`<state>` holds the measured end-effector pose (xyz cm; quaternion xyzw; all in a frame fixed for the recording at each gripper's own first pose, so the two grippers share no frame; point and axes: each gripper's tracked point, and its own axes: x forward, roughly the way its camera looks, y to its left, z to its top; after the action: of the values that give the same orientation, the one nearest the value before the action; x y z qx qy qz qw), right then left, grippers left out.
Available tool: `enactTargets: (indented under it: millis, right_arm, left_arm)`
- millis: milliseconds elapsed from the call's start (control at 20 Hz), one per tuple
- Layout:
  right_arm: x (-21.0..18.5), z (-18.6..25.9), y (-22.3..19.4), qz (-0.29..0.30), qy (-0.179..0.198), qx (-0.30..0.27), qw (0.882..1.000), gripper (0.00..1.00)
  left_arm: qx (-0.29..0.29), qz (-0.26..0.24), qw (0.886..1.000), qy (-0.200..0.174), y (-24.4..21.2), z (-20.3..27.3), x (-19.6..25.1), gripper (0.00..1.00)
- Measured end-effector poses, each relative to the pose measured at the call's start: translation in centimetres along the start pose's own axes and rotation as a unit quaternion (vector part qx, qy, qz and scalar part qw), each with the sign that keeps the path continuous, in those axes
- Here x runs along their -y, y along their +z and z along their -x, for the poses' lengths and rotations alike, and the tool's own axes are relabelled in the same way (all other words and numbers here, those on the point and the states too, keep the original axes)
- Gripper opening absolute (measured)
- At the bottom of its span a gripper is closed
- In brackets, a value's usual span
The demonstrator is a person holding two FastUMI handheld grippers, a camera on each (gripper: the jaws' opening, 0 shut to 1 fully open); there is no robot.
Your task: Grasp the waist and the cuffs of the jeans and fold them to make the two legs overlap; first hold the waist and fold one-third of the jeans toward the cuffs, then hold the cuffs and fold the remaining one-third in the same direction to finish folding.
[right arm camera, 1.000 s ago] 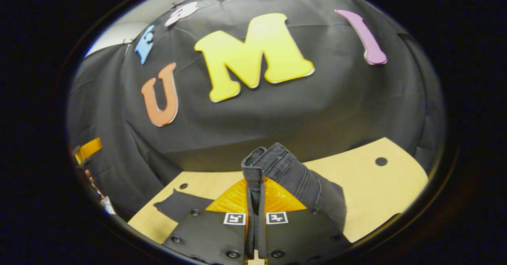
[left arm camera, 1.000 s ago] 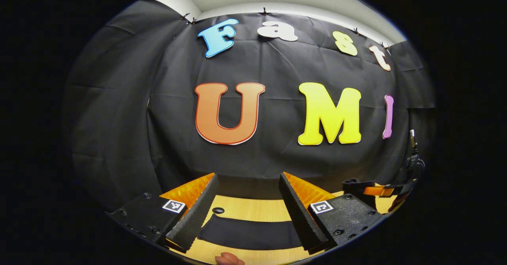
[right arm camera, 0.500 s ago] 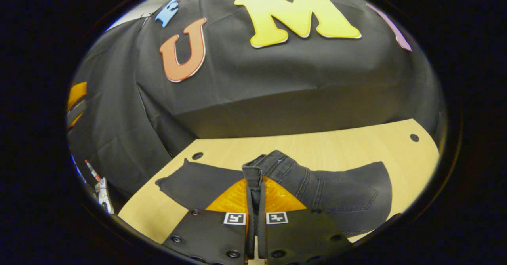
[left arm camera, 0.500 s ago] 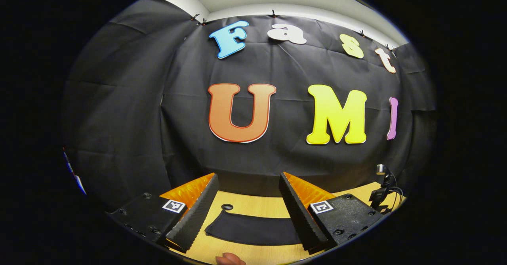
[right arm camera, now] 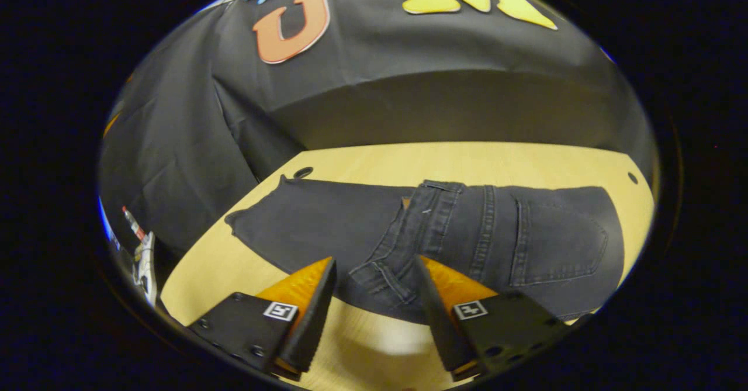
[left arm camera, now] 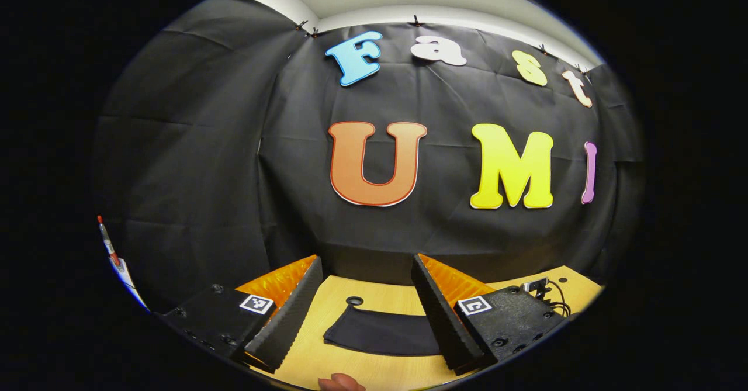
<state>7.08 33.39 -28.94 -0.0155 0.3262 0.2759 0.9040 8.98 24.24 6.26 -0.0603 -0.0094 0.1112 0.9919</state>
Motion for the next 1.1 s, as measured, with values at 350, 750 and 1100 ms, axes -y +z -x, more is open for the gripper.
enactTargets:
  millis: [350, 750, 1100]
  right_arm:
    - [-1.9, 2.4, 5.5, 0.043, 0.021, 0.054, 0.997, 0.96]
    - [3.4, 11.2, 20.5, 0.056, -0.017, 0.226, 0.972, 1.00]
    - [10.5, 21.1, 27.8, 0.047, -0.091, 0.337, 0.936, 0.95]
  left_arm:
    - [-0.029, 0.010, 0.999, 0.030, -3.1, 0.3, -3.1, 0.98]
    - [-0.129, 0.130, 0.982, 0.050, -11.9, -2.1, -3.9, 0.99]
    - [-0.238, 0.380, 0.890, 0.086, -20.8, -4.8, -3.3, 0.99]
